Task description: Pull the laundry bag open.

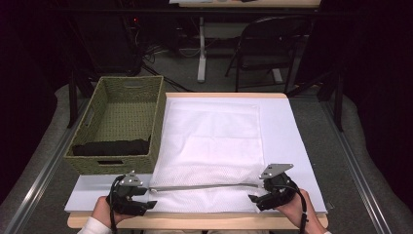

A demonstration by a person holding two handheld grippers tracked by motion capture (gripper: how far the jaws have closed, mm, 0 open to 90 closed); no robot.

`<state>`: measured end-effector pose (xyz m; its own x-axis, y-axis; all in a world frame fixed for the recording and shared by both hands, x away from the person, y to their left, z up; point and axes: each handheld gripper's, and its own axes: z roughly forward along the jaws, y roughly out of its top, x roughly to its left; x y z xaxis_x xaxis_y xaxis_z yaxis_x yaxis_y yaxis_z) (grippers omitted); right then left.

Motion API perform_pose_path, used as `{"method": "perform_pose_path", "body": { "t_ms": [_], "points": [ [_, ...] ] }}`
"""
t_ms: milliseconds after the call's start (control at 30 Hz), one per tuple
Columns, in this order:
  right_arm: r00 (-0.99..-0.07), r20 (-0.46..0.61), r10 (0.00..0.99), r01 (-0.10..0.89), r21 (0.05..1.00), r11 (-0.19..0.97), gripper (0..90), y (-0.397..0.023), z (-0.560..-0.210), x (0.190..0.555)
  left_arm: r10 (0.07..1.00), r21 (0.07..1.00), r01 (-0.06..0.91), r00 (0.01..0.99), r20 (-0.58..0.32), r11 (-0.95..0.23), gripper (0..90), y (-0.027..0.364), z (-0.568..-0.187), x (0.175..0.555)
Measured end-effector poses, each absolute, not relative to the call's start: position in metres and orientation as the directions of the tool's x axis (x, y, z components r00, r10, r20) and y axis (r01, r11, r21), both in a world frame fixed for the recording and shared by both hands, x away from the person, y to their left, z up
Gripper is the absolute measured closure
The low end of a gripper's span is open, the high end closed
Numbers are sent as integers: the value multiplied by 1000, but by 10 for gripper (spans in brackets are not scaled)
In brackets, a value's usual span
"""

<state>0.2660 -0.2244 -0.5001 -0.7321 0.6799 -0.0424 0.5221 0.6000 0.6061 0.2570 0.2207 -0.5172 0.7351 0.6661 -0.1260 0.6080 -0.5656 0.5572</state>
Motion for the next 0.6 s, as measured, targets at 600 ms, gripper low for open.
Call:
{"method": "perform_pose_path", "body": {
  "t_ms": [600],
  "points": [
    [-716,-61,696,511,634,581,97,-217,-499,280,706,588,634,693,-144,-502,52,239,-511,267]
  ]
}}
